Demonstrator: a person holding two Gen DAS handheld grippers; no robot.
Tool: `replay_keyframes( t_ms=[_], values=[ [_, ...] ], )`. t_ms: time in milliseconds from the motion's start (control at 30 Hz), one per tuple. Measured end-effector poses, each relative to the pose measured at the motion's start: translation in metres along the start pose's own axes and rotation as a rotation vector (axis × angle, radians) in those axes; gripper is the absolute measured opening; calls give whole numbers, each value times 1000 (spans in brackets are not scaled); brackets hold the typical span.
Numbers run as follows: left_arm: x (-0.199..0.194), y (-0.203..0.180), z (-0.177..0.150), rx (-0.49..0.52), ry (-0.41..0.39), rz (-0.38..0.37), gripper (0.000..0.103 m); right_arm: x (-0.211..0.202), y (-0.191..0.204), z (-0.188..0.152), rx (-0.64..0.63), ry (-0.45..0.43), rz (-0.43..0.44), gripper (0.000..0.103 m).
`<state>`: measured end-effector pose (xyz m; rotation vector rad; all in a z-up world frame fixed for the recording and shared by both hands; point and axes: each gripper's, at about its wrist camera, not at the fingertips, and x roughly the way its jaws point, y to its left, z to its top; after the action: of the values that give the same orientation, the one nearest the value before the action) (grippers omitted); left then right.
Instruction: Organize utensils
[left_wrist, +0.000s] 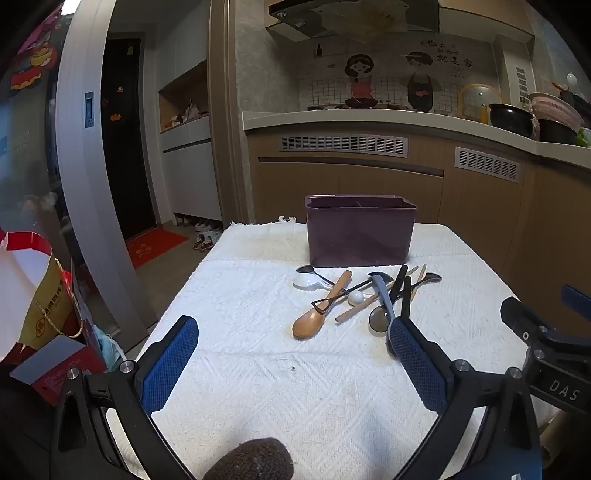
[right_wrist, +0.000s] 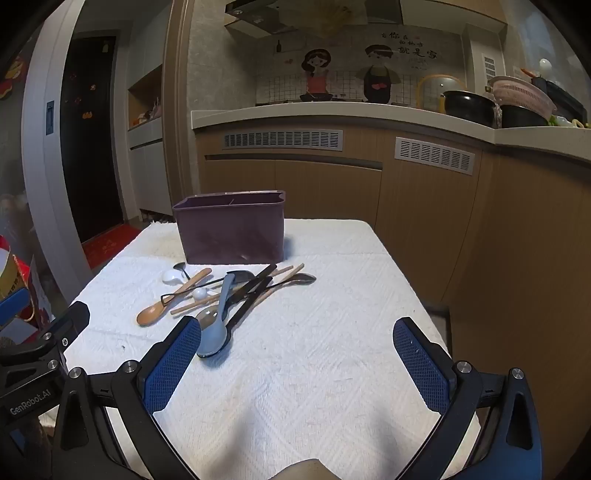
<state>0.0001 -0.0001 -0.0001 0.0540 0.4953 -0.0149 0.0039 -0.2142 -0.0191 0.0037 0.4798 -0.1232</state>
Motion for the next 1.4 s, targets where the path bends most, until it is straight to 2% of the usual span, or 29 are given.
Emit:
replay_keyframes(
  t_ms=[867,1400],
  values=[
    [-2,-4,-2,5,-1,-4,103,0,2,-3,5,5,10,103],
    [7,-2,-3,-4,24,-6,103,4,2,-4,6,17,15,103]
  ],
)
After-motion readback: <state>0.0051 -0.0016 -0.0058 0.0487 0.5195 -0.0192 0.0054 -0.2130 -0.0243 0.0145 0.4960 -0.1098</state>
